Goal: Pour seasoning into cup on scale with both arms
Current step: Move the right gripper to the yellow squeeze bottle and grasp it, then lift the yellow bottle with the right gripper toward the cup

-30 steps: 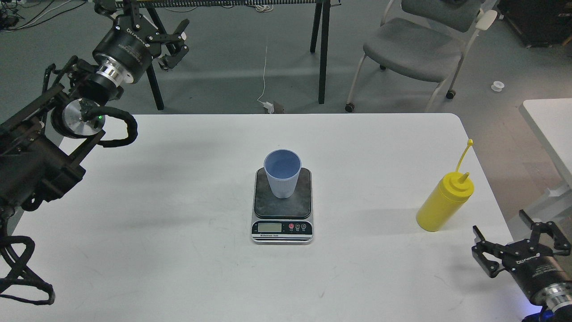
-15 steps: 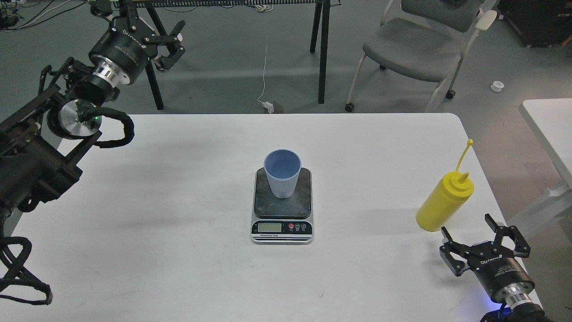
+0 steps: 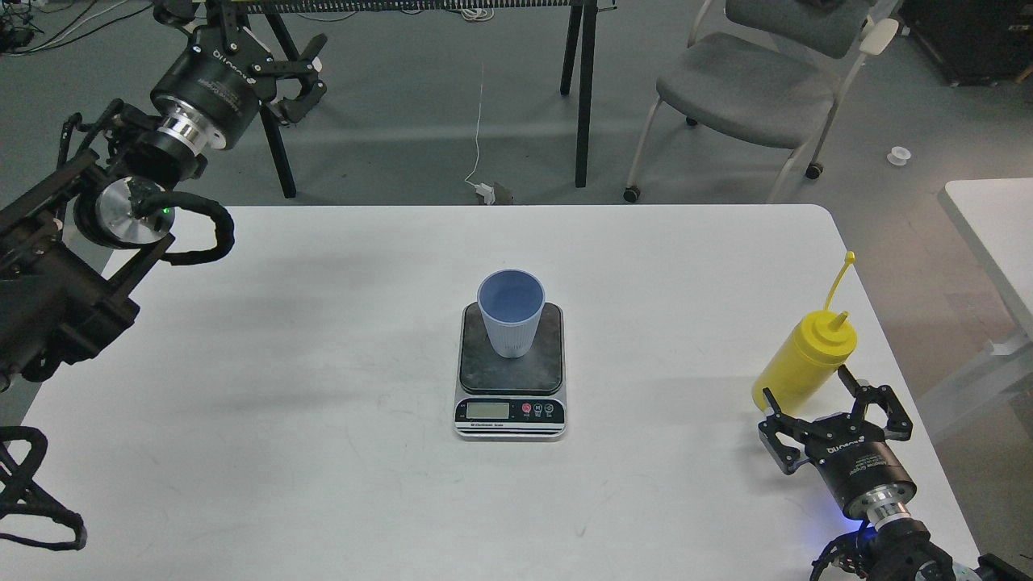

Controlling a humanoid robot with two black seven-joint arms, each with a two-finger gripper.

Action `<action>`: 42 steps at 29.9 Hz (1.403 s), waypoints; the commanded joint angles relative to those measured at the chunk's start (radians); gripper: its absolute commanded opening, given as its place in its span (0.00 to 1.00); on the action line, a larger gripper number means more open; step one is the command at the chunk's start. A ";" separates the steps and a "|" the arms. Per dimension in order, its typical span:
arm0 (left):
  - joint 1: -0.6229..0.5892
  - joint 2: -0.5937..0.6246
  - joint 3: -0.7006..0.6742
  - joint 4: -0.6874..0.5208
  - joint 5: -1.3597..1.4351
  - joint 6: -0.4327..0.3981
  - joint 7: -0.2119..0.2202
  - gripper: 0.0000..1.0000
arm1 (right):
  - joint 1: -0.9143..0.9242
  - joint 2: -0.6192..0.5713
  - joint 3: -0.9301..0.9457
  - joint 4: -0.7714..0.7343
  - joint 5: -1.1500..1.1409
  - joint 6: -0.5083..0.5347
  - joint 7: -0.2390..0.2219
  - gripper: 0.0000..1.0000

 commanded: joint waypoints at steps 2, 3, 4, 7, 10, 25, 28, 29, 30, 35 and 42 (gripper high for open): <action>-0.001 0.002 0.001 -0.001 0.000 0.003 0.000 0.99 | 0.008 0.027 0.009 -0.023 -0.001 0.000 0.000 0.99; -0.001 0.003 0.001 -0.001 0.000 0.003 0.000 0.99 | 0.016 0.030 0.009 -0.029 -0.001 0.000 0.000 0.99; -0.001 0.003 0.003 -0.001 0.002 0.004 0.001 0.99 | 0.022 0.034 0.007 -0.034 -0.001 0.000 0.000 0.99; 0.001 0.005 0.003 -0.001 0.002 0.004 0.001 0.99 | 0.025 0.037 0.007 -0.039 -0.001 0.000 0.000 0.99; 0.001 0.015 0.004 -0.001 0.002 0.004 0.001 0.99 | 0.030 0.042 0.009 -0.039 -0.001 0.000 0.000 0.98; -0.001 0.023 0.006 -0.002 0.003 0.006 0.001 0.99 | 0.081 0.065 0.015 -0.055 -0.001 0.000 0.008 0.79; -0.001 0.023 0.006 -0.002 0.003 0.009 0.002 0.99 | 0.081 0.089 0.015 -0.058 -0.001 0.000 0.008 0.66; -0.001 0.023 0.006 -0.002 0.003 0.009 0.001 0.99 | 0.081 0.091 0.015 -0.058 -0.002 0.000 0.008 0.59; -0.001 0.023 0.006 -0.002 0.003 0.010 0.001 0.99 | 0.081 0.091 0.017 -0.058 -0.002 0.000 0.008 0.54; -0.002 0.023 0.006 -0.002 0.003 0.015 0.001 0.99 | 0.074 0.083 0.035 -0.048 -0.002 0.000 0.011 0.44; -0.002 0.046 0.004 -0.011 0.003 0.013 0.001 0.99 | 0.082 0.021 0.081 0.033 -0.004 0.000 0.011 0.41</action>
